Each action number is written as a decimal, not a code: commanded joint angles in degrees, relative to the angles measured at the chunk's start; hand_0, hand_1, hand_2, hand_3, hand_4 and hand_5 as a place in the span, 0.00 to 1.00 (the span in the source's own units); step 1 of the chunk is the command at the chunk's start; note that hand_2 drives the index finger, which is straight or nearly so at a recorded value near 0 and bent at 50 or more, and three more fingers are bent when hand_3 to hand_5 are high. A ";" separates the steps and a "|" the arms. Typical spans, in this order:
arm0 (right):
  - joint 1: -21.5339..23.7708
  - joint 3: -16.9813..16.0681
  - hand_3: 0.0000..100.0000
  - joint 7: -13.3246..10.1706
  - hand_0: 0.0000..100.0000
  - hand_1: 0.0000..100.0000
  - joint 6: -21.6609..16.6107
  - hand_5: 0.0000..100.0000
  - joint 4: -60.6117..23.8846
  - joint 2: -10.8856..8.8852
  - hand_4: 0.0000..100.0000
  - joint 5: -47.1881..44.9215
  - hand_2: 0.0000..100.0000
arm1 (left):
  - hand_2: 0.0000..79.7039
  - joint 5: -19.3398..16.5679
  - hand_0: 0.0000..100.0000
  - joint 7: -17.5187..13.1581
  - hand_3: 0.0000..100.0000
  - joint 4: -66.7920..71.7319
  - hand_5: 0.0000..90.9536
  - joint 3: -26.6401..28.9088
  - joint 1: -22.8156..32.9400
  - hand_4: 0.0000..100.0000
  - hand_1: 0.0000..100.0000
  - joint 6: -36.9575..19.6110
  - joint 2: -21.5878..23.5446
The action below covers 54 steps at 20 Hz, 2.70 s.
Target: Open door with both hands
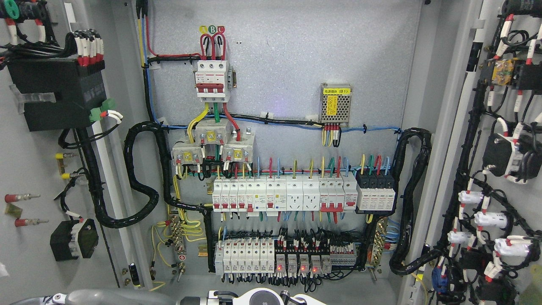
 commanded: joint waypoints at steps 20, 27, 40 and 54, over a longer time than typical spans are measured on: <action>7.10 -9.22 0.00 0.75 0.22 0.00 -1.13 0.00 -3.40 -0.62 0.00 0.56 0.00 | 0.03 0.02 0.29 0.01 0.03 -0.02 0.00 0.02 0.11 0.03 0.00 0.04 -0.09; 19.74 -19.05 0.00 -2.75 0.22 0.00 -1.30 0.00 -3.67 -1.58 0.00 8.35 0.00 | 0.04 0.02 0.29 0.01 0.03 -0.02 0.00 0.02 0.11 0.03 0.00 0.04 -0.09; 46.81 -34.89 0.00 -8.12 0.22 0.00 -4.98 0.00 -21.15 -6.16 0.00 28.22 0.00 | 0.03 0.11 0.29 0.01 0.03 -4.21 0.00 0.02 1.07 0.03 0.00 -0.14 0.09; 78.89 -52.03 0.00 -11.64 0.22 0.00 -25.28 0.00 -23.62 -18.11 0.00 35.90 0.00 | 0.04 -5.59 0.29 -17.81 0.03 -70.65 0.00 -0.50 22.25 0.03 0.00 -9.19 9.49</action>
